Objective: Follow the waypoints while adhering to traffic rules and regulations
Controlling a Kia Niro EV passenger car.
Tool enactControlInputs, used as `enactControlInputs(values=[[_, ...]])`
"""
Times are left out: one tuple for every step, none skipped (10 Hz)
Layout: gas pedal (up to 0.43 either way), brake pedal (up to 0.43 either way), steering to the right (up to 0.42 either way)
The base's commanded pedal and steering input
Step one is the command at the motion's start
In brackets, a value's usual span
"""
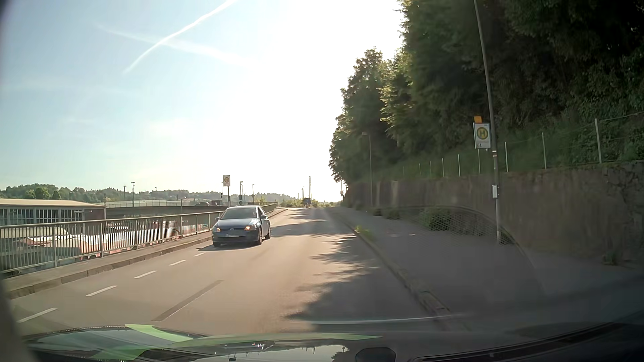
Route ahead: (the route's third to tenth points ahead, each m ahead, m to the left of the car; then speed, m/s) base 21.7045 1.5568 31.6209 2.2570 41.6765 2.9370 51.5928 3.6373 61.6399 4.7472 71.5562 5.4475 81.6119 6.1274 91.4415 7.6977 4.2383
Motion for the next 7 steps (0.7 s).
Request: enactControlInputs(values=[[0.087, 0.0, -0.05], [0.098, 0.0, -0.044], [0.11, 0.0, -0.041], [0.11, 0.0, -0.037], [0.11, 0.0, -0.03], [0.11, 0.0, -0.019], [0.11, 0.0, -0.014]])
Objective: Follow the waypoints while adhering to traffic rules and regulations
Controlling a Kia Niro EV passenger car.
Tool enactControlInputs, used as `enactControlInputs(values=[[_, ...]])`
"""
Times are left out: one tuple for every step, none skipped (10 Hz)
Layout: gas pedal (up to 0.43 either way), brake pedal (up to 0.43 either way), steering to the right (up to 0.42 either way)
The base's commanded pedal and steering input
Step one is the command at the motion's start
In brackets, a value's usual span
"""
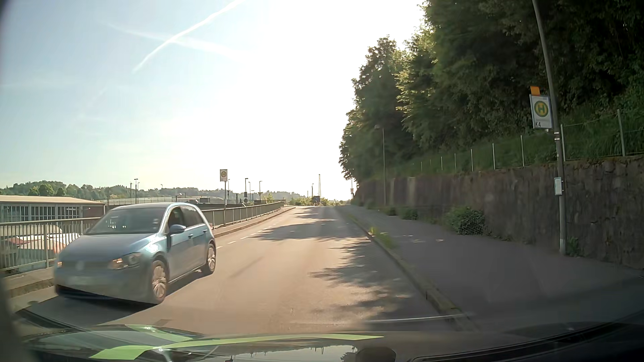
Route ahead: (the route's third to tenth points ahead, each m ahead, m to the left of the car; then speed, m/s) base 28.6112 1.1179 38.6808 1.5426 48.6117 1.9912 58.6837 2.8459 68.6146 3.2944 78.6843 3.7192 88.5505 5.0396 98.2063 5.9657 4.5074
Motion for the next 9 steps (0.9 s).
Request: enactControlInputs(values=[[0.11, 0.0, -0.013], [0.11, 0.0, -0.013], [0.13, 0.0, -0.014], [0.138, 0.0, -0.017], [0.138, 0.0, -0.019], [0.138, 0.0, -0.022], [0.157, 0.0, -0.023], [0.157, 0.0, -0.023], [0.177, 0.0, -0.023]])
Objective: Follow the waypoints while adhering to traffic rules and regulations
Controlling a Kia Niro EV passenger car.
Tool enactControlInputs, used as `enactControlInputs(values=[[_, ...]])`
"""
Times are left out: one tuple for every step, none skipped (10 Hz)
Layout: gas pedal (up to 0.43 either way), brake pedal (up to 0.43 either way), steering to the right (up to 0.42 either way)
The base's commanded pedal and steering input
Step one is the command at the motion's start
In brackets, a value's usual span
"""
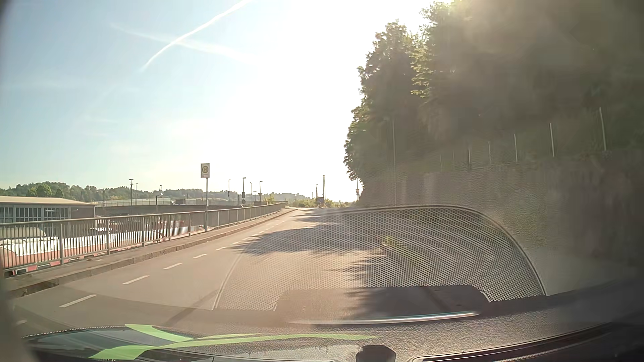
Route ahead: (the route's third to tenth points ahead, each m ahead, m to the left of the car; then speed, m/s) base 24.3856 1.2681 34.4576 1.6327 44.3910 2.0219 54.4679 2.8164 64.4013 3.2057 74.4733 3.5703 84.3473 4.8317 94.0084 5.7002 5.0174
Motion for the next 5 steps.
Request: enactControlInputs(values=[[0.177, 0.0, -0.025], [0.189, 0.0, -0.029], [0.189, 0.0, -0.029], [0.189, 0.0, -0.028], [0.189, 0.0, -0.028]])
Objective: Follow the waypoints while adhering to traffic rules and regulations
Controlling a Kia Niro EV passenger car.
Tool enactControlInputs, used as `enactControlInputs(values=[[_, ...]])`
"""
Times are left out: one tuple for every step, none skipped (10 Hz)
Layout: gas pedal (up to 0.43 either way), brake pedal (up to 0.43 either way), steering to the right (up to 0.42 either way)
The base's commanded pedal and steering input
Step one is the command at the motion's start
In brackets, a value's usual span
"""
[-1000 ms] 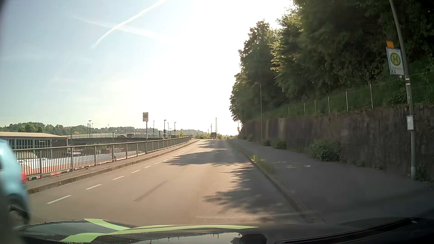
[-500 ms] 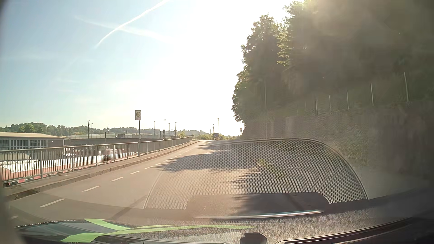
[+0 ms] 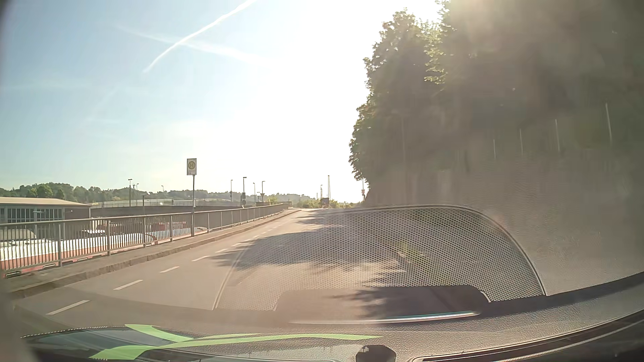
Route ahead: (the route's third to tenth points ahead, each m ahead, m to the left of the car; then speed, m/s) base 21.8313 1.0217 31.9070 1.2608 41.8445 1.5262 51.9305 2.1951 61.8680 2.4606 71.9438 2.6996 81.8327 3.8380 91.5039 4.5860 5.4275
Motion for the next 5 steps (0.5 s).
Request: enactControlInputs(values=[[0.189, 0.0, -0.027], [0.189, 0.0, -0.026], [0.177, 0.0, -0.02], [0.169, 0.0, -0.015], [0.157, 0.0, -0.01]])
